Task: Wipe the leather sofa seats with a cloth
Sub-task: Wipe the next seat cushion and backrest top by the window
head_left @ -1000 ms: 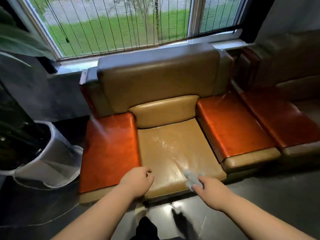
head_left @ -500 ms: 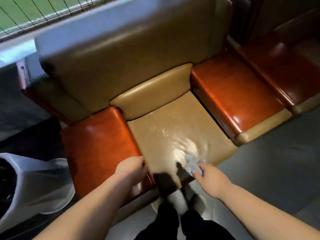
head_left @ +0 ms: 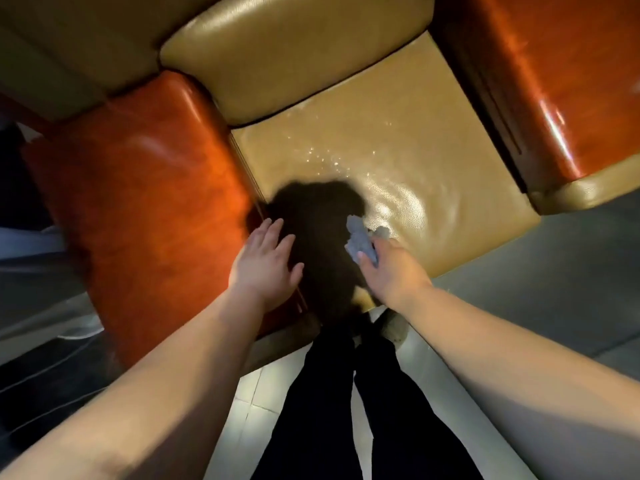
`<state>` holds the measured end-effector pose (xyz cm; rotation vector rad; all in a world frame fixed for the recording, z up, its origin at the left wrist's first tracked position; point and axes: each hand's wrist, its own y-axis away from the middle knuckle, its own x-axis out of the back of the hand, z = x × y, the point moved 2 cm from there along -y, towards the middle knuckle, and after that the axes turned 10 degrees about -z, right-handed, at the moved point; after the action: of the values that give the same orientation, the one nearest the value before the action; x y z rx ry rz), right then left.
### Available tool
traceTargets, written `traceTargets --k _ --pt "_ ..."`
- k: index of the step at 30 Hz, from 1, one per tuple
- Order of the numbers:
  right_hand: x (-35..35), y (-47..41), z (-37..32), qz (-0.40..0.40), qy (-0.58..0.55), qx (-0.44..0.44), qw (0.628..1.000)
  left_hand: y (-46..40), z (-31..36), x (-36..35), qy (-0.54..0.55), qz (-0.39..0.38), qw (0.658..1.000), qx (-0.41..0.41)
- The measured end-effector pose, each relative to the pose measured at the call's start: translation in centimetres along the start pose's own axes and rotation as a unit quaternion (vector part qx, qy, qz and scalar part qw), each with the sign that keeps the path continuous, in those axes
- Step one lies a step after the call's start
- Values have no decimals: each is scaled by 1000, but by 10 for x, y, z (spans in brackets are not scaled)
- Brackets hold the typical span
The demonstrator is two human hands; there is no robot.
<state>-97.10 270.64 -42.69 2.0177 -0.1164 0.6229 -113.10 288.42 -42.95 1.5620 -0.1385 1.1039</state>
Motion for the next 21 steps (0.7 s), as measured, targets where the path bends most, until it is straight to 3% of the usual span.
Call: traceTargets --k 3,6,9,12,16,21 --pt "-24 -24 -2 3 -20 28 999 -14 -15 -39 -39 29 999 -10" --pt "-52 -44 3 19 -17 54 998 -18 -21 -62 -7 160 984 -82" --pt "-82 -66 17 31 107 3 994 -23 -26 -70 30 239 963 -118" --pt "-98 -76 23 61 208 -9 976 -22 -27 -71 19 230 967 -109" --pt "-120 -92 18 42 360 138 922 -23 -28 -71 28 229 966 -118" --pt "-114 -122 27 24 379 162 911 -22 -29 -69 7 213 971 -104"
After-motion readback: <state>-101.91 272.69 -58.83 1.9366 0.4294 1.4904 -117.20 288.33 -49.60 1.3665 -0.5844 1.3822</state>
